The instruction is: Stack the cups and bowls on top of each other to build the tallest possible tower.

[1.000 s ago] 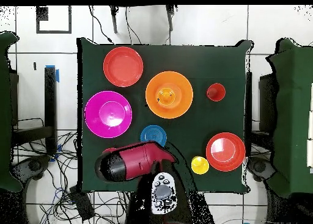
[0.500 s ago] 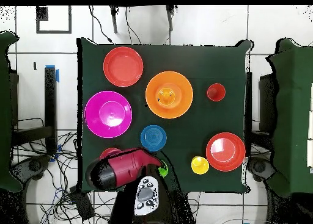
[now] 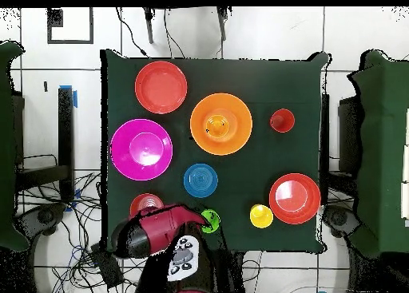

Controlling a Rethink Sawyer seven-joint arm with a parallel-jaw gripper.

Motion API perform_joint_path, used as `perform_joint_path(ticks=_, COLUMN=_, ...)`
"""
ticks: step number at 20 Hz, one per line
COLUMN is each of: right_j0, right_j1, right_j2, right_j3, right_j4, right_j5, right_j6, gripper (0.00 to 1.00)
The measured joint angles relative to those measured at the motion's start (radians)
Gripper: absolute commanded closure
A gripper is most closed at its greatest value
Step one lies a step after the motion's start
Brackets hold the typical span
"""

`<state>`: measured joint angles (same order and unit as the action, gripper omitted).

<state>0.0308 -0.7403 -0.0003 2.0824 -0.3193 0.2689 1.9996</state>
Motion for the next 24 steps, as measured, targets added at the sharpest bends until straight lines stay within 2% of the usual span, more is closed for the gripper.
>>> perform_joint_path(ticks=17, right_j0=0.048, right_j1=0.069, right_j2=-0.051, right_j3=0.020, right_j4=0.001, right_j5=-0.082, right_j6=0.000, gripper=0.00)
perform_joint_path(ticks=24, right_j0=0.053, right_j1=0.122, right_j2=-0.065, right_j3=0.020, right_j4=0.001, right_j5=-0.119, right_j6=0.000, gripper=0.00)
